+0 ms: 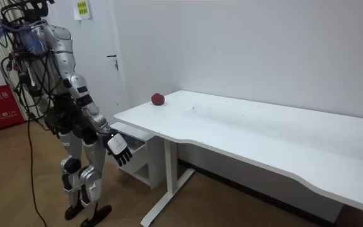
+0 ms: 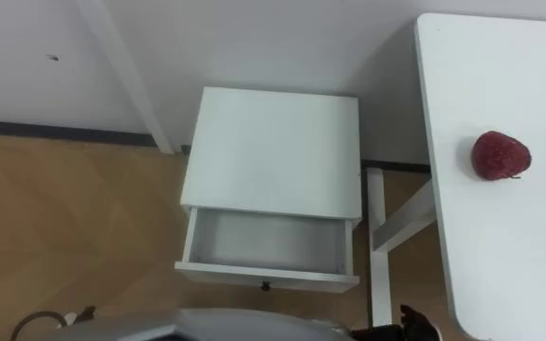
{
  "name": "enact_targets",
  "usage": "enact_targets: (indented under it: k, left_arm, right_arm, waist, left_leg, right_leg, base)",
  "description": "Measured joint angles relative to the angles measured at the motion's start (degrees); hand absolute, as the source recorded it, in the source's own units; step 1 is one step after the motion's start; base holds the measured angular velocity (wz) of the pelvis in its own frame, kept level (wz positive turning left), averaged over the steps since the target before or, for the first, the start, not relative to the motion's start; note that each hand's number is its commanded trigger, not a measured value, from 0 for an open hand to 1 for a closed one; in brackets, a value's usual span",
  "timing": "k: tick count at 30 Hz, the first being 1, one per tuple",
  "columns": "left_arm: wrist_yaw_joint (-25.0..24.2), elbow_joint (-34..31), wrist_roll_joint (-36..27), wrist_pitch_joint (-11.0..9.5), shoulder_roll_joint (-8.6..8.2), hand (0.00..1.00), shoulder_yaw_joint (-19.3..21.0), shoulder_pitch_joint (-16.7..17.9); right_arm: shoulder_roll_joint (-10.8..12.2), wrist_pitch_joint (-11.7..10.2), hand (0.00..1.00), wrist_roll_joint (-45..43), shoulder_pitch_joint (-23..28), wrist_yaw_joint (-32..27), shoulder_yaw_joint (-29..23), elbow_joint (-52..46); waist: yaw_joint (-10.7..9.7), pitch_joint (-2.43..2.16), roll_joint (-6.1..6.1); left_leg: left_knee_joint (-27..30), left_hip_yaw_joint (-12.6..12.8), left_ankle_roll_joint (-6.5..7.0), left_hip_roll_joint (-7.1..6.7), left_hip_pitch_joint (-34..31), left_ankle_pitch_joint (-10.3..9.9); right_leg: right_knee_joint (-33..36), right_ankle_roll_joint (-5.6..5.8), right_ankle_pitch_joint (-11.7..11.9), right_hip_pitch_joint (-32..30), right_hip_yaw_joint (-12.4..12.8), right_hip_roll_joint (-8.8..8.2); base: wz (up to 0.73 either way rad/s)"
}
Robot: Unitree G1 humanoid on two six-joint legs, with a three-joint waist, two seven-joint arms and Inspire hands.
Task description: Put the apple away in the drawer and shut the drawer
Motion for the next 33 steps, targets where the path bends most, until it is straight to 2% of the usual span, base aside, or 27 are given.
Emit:
enact_targets:
  k: [5, 6, 10, 13, 14, 17, 19, 24, 26, 28, 33]
  left_arm:
    - [-0.23, 0.14, -1.20, 0.34, -0.12, 0.00, 0.03, 0.13]
    - [-0.65, 0.15, -2.61, 0.59, -0.13, 0.00, 0.02, 0.14]
    - [-1.18, 0.15, -4.39, 0.76, -0.22, 0.00, 0.63, -0.73]
    - [-1.10, 0.02, -6.67, -0.22, -0.28, 0.00, 3.75, -1.08]
    - [-0.98, -0.22, -7.43, -0.45, -0.31, 0.00, 4.68, -0.92]
    - [-0.86, -0.75, -9.08, -0.51, -0.26, 0.00, 6.63, -0.78]
    - [-0.84, -0.69, -10.84, -0.78, -0.20, 0.00, 8.82, -0.31]
    - [-0.16, -0.79, -11.92, -0.98, 0.10, 0.00, 10.45, 0.54]
    - [0.19, -0.42, -11.97, -0.99, 0.21, 0.00, 10.89, 0.86]
    - [0.27, -0.18, -11.95, -0.96, 0.39, 0.00, 11.04, 1.14]
    - [0.23, -0.14, -12.36, -0.85, 1.21, 0.00, 11.04, 0.76]
  right_arm:
    - [0.03, 0.01, 0.00, -0.01, -0.05, 1.16, -0.51, -0.43]
    - [0.03, 0.02, 0.00, 0.42, -0.20, 1.16, -0.51, -0.47]
    - [0.35, 0.02, 0.00, 7.20, -0.34, 1.12, -2.32, -0.33]
    - [0.43, 0.00, 0.00, 15.48, 0.37, 1.08, -7.33, -0.26]
    - [0.42, -0.01, 0.00, 19.66, 0.51, 0.89, -9.55, -0.46]
    - [0.40, 0.01, 0.00, 31.79, 0.64, 0.21, -14.62, 0.13]
    - [0.62, 0.05, 0.00, 43.26, 1.73, 0.31, -20.51, -0.12]
    - [0.72, 0.09, 0.00, 60.45, 3.77, -1.56, -28.79, -0.06]
    - [0.94, 0.08, 0.00, 64.43, 4.08, -2.28, -31.66, -0.12]
    - [0.99, 0.03, 0.00, 68.05, 4.02, -3.99, -34.45, -0.64]
    - [0.65, -0.02, 0.00, 76.52, 2.71, -7.62, -39.27, -0.93]
  waist:
    - [0.23, 0.16, 0.03]
    - [0.24, 0.00, 0.48]
    - [-0.02, 0.06, 0.69]
    - [-0.30, 0.11, 0.67]
    - [-0.21, 0.12, 0.89]
    - [-1.75, 0.23, 1.02]
    - [-3.02, 0.25, 1.03]
    - [-4.67, 0.18, 0.87]
    - [-5.01, 0.03, 0.64]
    - [-6.42, -0.19, 0.22]
    - [-6.83, 0.02, -0.77]
  left_leg:
    - [-0.07, 1.21, 0.00, 0.17, 0.44, 0.00]
    - [-0.10, 1.88, 0.00, 0.27, 0.60, 0.00]
    - [-0.36, 2.27, -0.01, 0.40, 0.84, -0.01]
    - [-0.48, 2.79, -0.01, 0.41, 1.18, -0.01]
    - [-0.75, 3.68, -0.01, 0.51, 1.64, -0.01]
    - [-0.96, 4.18, -0.01, 0.48, 1.89, -0.01]
    - [-1.00, 4.75, -0.01, 0.50, 2.08, -0.01]
    - [-1.34, 6.52, -0.14, 0.81, 2.60, -0.12]
    - [-1.39, 6.84, -0.28, 0.95, 2.87, -0.21]
    - [-1.32, 7.10, -0.37, 0.95, 2.85, -0.33]
    - [-1.28, 8.49, -0.39, 1.05, 2.62, -0.34]
  right_leg:
    - [0.16, -0.01, 0.01, -0.12, 1.54, 0.21]
    - [0.24, -0.02, 0.02, -0.20, 2.21, 0.30]
    - [0.32, -0.03, 0.04, -0.33, 2.99, 0.46]
    - [0.72, -0.04, 0.09, -0.36, 3.36, 0.48]
    - [0.94, -0.03, 0.08, -0.47, 4.16, 0.57]
    - [0.95, 0.01, 0.05, -0.53, 4.88, 0.62]
    - [1.08, 0.02, 0.05, -0.54, 5.31, 0.62]
    - [2.10, 0.03, -0.05, -1.37, 7.05, 1.04]
    - [2.23, 0.01, -0.05, -1.43, 7.91, 1.35]
    - [2.95, -0.10, -0.11, -1.94, 8.46, 1.55]
    - [4.33, -0.12, -0.16, -3.24, 9.47, 1.90]
  base:
    - [-0.13]
    - [-0.27]
    - [-0.11]
    - [-0.09]
    - [-0.30]
    - [-0.12]
    - [-0.11]
    - [-0.20]
    - [-0.23]
    - [-0.16]
    - [-0.13]
